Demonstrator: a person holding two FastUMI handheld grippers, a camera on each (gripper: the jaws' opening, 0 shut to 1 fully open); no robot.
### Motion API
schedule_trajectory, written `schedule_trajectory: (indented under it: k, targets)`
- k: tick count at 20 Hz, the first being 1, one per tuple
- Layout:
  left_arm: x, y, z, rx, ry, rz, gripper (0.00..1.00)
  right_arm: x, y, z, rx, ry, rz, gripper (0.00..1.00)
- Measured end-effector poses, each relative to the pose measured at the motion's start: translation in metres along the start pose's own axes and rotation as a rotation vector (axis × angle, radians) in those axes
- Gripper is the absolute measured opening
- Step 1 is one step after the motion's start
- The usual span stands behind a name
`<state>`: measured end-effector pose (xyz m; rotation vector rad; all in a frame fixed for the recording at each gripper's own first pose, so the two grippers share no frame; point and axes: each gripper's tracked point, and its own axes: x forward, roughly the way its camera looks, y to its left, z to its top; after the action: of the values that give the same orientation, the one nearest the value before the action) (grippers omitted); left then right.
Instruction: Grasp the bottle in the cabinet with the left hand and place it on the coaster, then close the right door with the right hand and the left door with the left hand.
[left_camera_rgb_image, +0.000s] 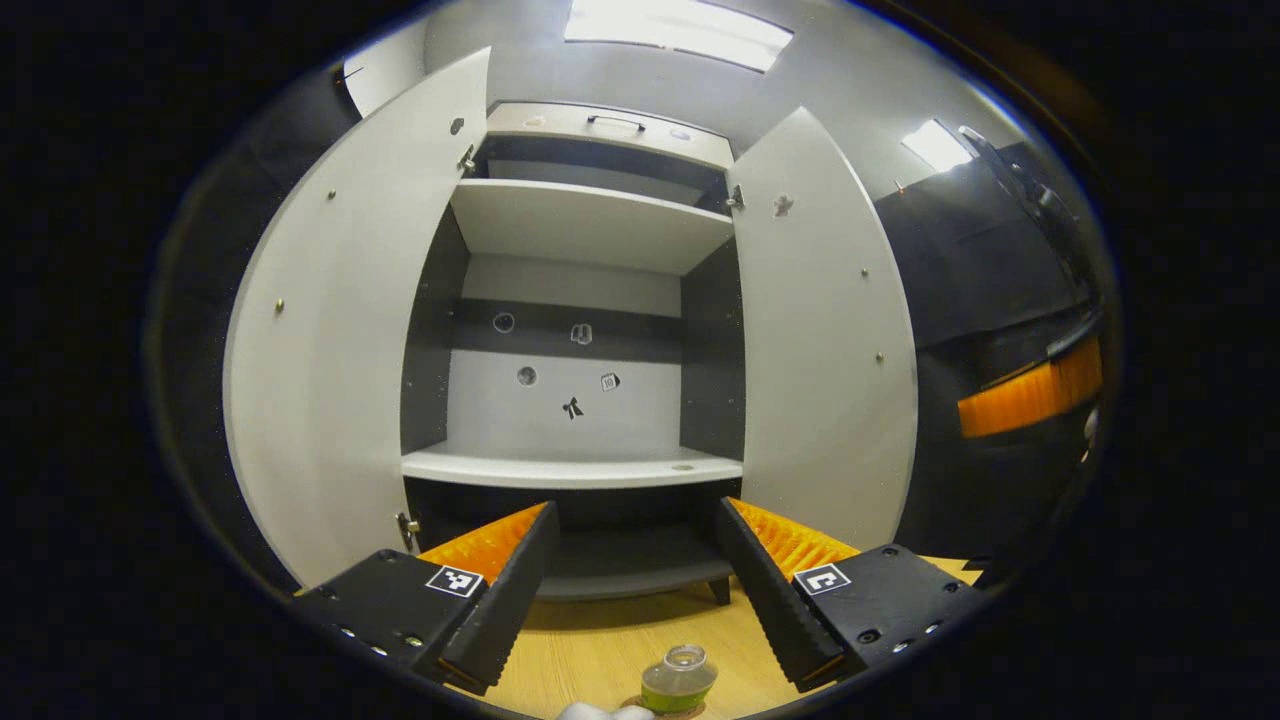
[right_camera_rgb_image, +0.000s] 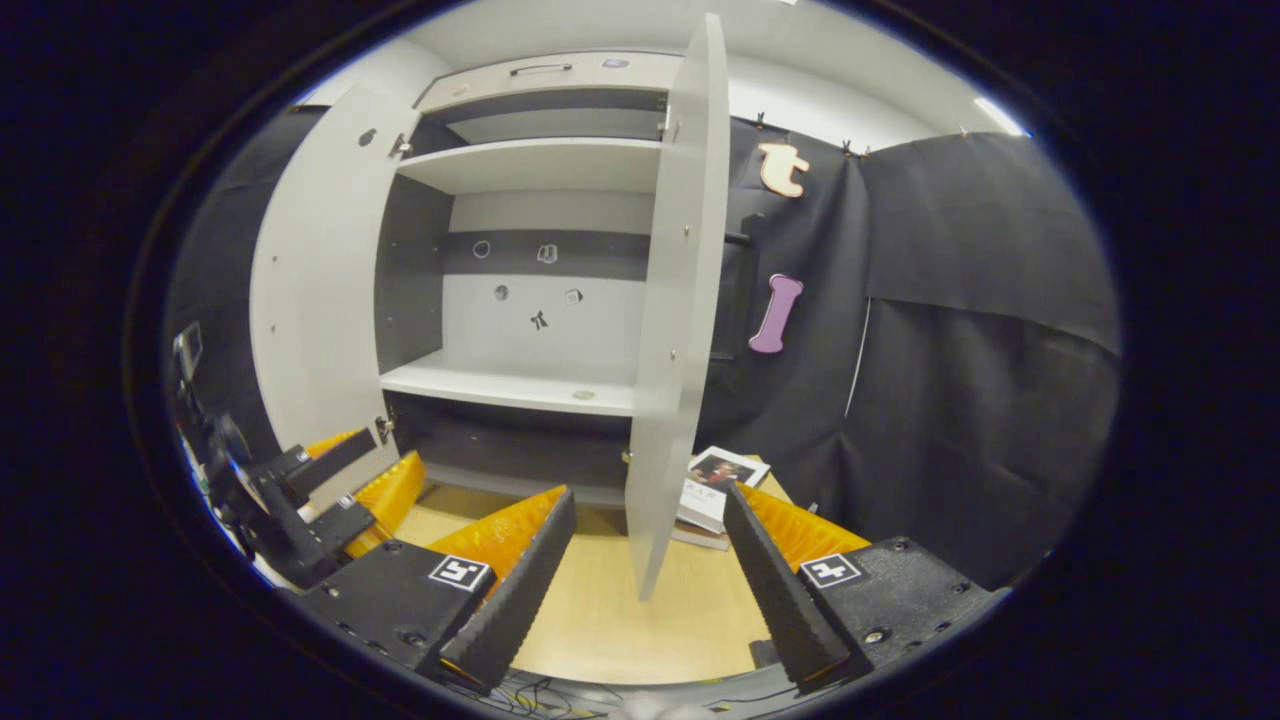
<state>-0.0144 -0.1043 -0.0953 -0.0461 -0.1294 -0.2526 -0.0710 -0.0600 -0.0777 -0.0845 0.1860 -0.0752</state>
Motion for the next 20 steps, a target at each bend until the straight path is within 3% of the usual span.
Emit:
schedule_trajectory:
  k: [4,8,14,20]
  targets:
    - [-0.015,0.023,0.059,0.036,-0.01,0.066,0.99,0.006,-0.014,0.016,0.034,-0.063,-0.013,0.98]
    - [-0.043,0.047,0.083,0.076,0.025,0.13,0.96,0.017,-0.058,0.037,0.105,-0.117,-0.072,0.95]
    - [-0.074,0.055,0.067,0.07,0.133,0.202,0.97,0.053,-0.151,0.077,0.136,-0.173,-0.166,0.98]
    - [-0.083,0.039,0.058,0.086,0.19,0.282,0.97,0.095,-0.185,0.121,0.136,-0.21,-0.098,0.98]
